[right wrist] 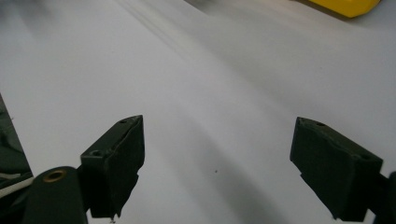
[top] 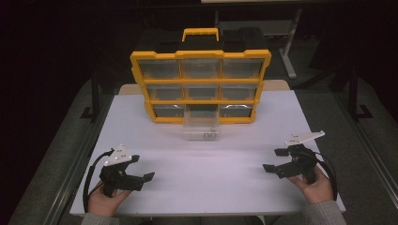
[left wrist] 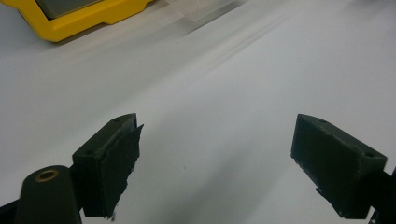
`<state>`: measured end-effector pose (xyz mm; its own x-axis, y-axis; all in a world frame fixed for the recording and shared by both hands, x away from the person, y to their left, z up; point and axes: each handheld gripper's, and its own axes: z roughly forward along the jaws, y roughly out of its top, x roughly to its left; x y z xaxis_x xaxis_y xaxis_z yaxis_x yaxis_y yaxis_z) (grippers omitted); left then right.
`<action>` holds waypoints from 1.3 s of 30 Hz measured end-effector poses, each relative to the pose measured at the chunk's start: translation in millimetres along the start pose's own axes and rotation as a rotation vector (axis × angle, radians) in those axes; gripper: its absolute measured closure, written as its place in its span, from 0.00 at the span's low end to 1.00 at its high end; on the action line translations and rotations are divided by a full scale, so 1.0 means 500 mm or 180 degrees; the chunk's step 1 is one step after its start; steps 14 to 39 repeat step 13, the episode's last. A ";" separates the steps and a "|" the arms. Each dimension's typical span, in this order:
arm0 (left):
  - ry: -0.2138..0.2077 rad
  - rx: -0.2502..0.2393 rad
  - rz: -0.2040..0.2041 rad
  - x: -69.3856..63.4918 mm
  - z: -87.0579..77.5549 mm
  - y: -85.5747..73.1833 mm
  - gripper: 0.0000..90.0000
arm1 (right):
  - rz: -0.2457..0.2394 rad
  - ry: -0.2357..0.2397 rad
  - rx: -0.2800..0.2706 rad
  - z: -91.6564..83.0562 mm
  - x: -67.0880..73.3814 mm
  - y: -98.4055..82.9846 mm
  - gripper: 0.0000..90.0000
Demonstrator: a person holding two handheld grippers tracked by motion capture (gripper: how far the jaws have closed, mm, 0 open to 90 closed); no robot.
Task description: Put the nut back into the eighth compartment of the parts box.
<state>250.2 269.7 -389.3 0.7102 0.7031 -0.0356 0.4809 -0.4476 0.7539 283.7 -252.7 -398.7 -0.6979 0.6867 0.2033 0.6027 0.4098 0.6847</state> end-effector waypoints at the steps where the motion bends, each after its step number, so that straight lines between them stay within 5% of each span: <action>1: -0.0002 0.0001 0.0007 -0.001 0.001 0.000 0.17 | 0.0010 -0.0002 -0.0002 -0.001 0.001 -0.004 0.17; 12: -0.0054 0.0041 0.0071 -0.006 0.012 -0.002 0.17 | 0.0006 0.0001 -0.0110 -0.012 0.002 -0.032 0.17; 39: -0.0054 0.0043 0.0075 -0.006 0.012 -0.002 0.17 | 0.0042 0.0026 -0.0123 -0.015 0.004 -0.032 0.17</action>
